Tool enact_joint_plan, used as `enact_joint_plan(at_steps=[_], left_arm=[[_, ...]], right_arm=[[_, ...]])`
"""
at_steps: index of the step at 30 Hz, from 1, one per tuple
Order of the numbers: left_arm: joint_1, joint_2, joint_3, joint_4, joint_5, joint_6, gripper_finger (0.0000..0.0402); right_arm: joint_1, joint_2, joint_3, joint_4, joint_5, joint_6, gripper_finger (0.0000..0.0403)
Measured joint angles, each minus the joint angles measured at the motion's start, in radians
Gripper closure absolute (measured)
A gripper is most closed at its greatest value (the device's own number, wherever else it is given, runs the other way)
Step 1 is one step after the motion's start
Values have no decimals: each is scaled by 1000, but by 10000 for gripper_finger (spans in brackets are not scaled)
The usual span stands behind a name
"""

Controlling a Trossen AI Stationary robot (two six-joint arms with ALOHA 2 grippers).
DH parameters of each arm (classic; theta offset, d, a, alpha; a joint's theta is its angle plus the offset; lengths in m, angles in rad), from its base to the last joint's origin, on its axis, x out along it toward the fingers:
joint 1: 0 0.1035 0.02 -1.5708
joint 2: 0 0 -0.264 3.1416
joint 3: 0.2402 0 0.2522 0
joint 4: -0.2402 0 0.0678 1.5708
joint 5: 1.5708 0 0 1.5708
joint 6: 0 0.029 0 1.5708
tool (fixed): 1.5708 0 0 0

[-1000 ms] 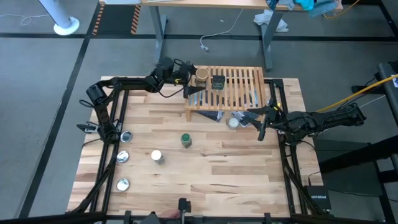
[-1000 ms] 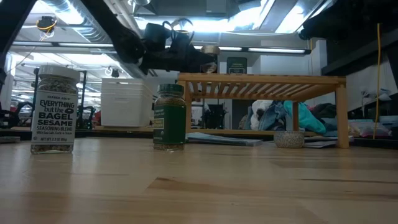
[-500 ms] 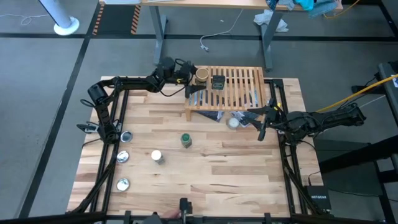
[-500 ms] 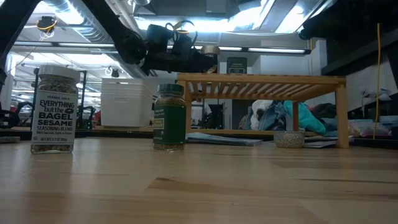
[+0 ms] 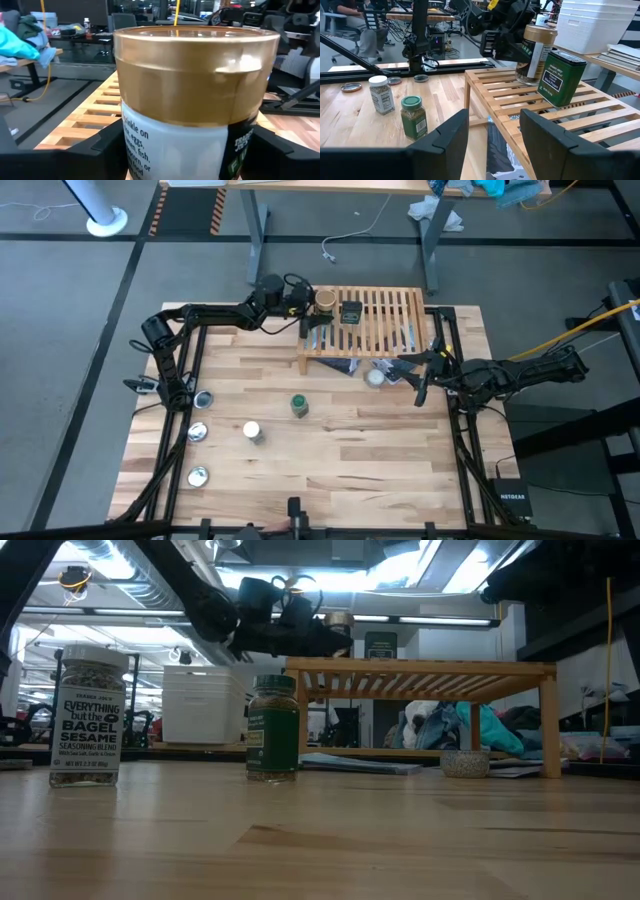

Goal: Shelf spices
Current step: Remove the gold seasoning bottle from the shelf

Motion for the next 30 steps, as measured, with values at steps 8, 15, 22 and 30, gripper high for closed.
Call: enact_joint_plan(at_steps=[8, 15, 22, 30], left_arm=[[0, -60, -1, -124, -50, 53, 136], [-5, -208, -1, -328, -119, 148, 136], [-41, -391, -1, -598, -254, 230, 136], [-101, -566, -6, -940, -446, 201, 136]], right_arm=[[0, 0, 0, 0, 0, 0, 221], [0, 0, 0, 0, 0, 0, 221], [0, 0, 0, 0, 0, 0, 221], [0, 0, 0, 1, 0, 0, 221]])
